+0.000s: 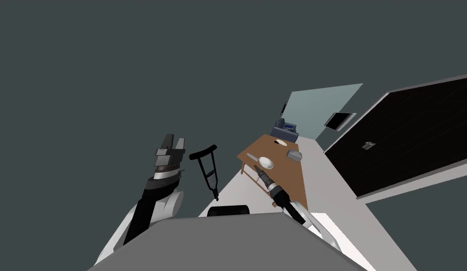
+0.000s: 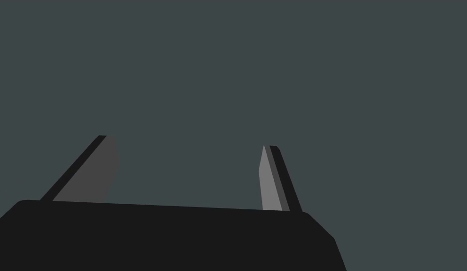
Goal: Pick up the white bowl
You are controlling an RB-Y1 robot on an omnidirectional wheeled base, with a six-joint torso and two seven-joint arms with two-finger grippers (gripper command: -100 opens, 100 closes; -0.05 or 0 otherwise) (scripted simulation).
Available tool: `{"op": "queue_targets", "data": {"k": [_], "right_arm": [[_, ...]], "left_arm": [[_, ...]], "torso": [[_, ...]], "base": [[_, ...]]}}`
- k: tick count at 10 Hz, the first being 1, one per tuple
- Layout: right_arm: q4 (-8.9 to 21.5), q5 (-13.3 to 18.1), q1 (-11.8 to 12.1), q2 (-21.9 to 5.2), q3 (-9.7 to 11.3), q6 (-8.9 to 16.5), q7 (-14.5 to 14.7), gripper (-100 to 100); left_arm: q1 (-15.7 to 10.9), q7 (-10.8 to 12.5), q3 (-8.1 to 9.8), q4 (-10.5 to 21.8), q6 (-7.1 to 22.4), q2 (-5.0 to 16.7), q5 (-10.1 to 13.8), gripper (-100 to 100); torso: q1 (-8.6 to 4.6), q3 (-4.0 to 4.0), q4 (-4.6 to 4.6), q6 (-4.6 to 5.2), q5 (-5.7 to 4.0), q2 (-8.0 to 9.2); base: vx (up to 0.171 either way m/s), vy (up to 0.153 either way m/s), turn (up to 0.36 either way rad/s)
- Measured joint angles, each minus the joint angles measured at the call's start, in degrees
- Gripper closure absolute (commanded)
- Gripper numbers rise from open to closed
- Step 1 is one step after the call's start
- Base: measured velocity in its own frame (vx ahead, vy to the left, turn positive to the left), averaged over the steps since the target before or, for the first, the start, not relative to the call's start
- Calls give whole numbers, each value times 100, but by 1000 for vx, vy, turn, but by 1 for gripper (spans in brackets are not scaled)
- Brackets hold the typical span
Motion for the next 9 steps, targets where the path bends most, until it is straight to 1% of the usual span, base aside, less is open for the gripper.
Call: {"op": "queue_targets", "data": {"k": [1,2,3,4,5,6,7,8,9], "right_arm": [[122,104,-36,-125,95,172,38,-100],[342,253,-81,-263,224,365,103,-100],[429,308,-48,-391,264,461,128,-100],[571,379,3,-621,309,548,135,-100],[561,579,120,-717,453,786,244,-100],[686,668,123,-770,510,888,316,-100],[868,674,56,-812,522,869,317,-100],[963,780,111,-926,589,977,359,-100],[1076,831,77,-996,645,1068,388,-100]], "left_arm": [[0,0,0,0,0,0,0,0],[-1,0,-1,0,0,0,0,0],[0,0,0,0,0,0,0,0],[0,0,0,0,0,0,0,0],[-1,0,0,0,0,0,0,0],[0,0,0,0,0,0,0,0],[1,0,1,0,0,0,0,0],[0,0,0,0,0,0,0,0],[0,0,0,0,0,0,0,0]], "torso": [[1,-1,-1,-3,0,-2],[3,-1,-1,-5,0,-2],[-1,-1,0,2,0,-1],[0,-1,0,-2,0,-1],[6,0,0,-2,1,0],[1,-1,0,2,0,-2],[-5,-2,-1,3,-1,-4],[-3,-2,-1,-1,-1,-4],[-4,-3,-1,0,-1,-5]], "base": [[-19,35,389],[-13,20,130],[-13,33,193],[-14,41,335],[-7,27,118],[-1,11,-41],[-1,21,173],[-3,16,160],[-5,24,251]]}}
